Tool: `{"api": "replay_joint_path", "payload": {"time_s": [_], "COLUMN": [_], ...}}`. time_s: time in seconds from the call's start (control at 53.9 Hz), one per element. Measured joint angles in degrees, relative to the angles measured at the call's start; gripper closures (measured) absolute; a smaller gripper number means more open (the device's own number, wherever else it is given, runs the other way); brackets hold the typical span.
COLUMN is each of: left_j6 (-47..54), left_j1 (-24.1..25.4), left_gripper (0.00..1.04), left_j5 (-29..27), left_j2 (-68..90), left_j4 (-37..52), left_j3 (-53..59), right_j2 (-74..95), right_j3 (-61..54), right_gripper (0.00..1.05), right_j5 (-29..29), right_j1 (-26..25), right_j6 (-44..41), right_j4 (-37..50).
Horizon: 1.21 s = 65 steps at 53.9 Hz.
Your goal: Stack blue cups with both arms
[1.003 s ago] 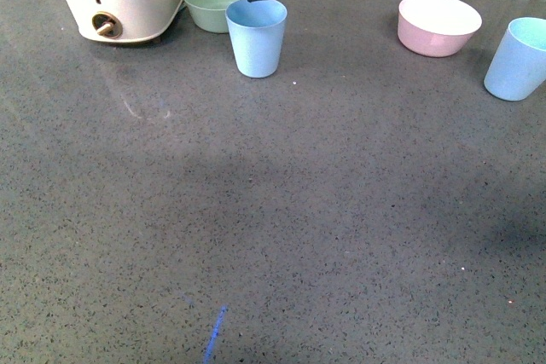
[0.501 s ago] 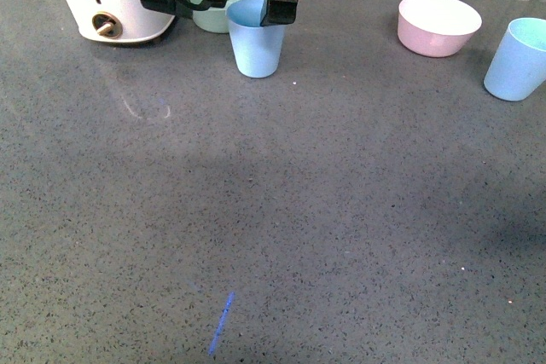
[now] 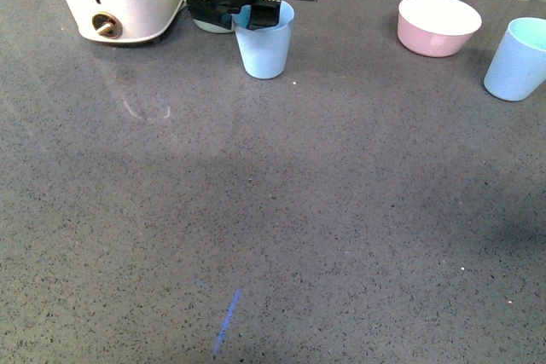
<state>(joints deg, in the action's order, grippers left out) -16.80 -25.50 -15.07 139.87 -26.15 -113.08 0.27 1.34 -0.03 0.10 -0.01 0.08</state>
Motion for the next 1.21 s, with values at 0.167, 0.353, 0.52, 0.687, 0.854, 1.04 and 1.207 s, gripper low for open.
{"api": "replay_joint_path", "payload": {"time_s": [0.167, 0.353, 0.52, 0.687, 0.854, 1.04, 1.207], "left_j6": [-0.31, -0.9, -0.74, -1.38, -5.55, -7.58, -8.63], "left_j1": [-0.07, -0.31, -0.61, -2.6, -7.82, -12.37, -14.1], "left_gripper": [1.02, 1.03, 1.03, 1.03, 1.03, 1.03, 1.03], "left_j5": [0.02, 0.13, -0.13, 3.48, 7.87, 8.72, 8.28], "left_j2": [0.0, -0.39, -1.84, -7.41, -12.94, -13.99, -13.73], "left_j4": [-0.55, -1.2, -1.66, -2.1, -2.78, -1.44, -0.46], "left_j3": [-0.48, -0.76, 0.11, 4.72, 10.62, 14.88, 15.23], "right_j2": [0.0, 0.0, 0.0, 0.0, 0.0, 0.0, 0.0], "right_j3": [0.0, 0.0, 0.02, 0.0, 0.0, 0.0, 0.0], "right_gripper": [0.09, 0.09, 0.09, 0.09, 0.09, 0.09, 0.09], "right_j5": [0.0, 0.0, 0.0, 0.0, 0.02, 0.0, 0.0], "right_j1": [0.0, 0.0, 0.0, 0.0, 0.0, 0.0, 0.0], "right_j6": [0.0, 0.0, 0.0, 0.0, 0.0, 0.0, 0.0], "right_j4": [0.0, 0.0, 0.0, 0.0, 0.0, 0.0, 0.0]}}
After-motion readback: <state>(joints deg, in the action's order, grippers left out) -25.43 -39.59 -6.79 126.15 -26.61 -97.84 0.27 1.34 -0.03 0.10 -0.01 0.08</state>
